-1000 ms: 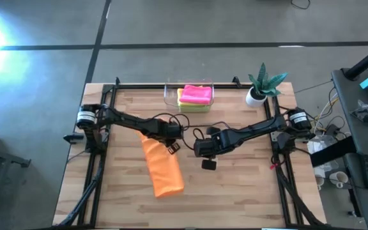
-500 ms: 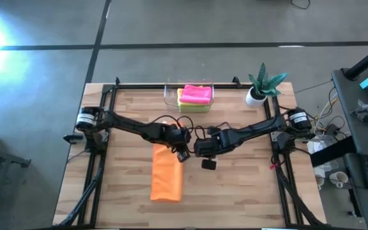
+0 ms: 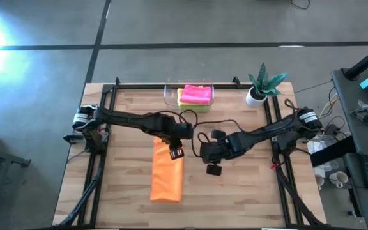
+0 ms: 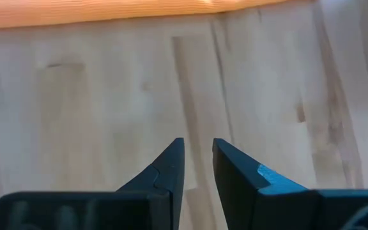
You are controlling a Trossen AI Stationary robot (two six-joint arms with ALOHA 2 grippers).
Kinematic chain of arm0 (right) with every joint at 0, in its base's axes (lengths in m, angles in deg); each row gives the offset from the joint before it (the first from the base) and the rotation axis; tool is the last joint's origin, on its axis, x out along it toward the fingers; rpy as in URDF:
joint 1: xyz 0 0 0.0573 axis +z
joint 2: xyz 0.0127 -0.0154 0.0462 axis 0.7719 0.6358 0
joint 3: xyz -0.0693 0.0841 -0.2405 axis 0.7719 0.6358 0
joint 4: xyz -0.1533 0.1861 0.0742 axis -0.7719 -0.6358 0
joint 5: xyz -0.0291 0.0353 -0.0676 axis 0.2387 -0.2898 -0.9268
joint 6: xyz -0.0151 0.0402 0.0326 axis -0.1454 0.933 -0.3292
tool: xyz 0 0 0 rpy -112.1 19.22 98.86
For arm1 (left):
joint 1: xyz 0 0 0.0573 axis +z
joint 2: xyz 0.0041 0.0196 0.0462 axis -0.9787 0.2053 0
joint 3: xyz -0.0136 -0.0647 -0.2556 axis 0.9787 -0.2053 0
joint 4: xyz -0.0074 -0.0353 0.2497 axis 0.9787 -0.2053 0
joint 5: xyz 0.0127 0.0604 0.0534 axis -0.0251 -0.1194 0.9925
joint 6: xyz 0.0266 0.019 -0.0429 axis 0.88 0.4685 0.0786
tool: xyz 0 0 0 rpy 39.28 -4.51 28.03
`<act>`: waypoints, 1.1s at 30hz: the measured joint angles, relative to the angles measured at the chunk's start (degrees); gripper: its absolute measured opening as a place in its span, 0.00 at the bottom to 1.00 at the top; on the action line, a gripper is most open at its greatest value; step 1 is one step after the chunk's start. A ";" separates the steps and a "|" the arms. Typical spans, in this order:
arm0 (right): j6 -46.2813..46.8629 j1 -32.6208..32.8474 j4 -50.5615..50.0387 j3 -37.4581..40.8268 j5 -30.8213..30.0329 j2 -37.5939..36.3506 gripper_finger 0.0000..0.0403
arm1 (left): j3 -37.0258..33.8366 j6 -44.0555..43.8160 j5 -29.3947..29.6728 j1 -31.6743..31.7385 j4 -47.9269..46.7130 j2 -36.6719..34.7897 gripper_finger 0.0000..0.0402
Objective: Fold microfiber towels
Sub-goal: Fold the orange towel on the table
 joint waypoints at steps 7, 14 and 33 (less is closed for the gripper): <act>-0.02 5.00 1.85 0.02 0.02 -0.18 0.18 | 8.42 -1.51 -0.95 -2.93 -11.51 -0.15 0.27; 0.99 8.32 5.83 0.04 0.49 0.43 0.18 | 8.49 -1.57 4.94 -13.97 -14.05 -1.75 0.27; 11.82 12.74 22.66 -2.82 4.98 0.65 0.42 | 8.47 -18.04 13.54 -36.77 -15.23 -1.77 0.27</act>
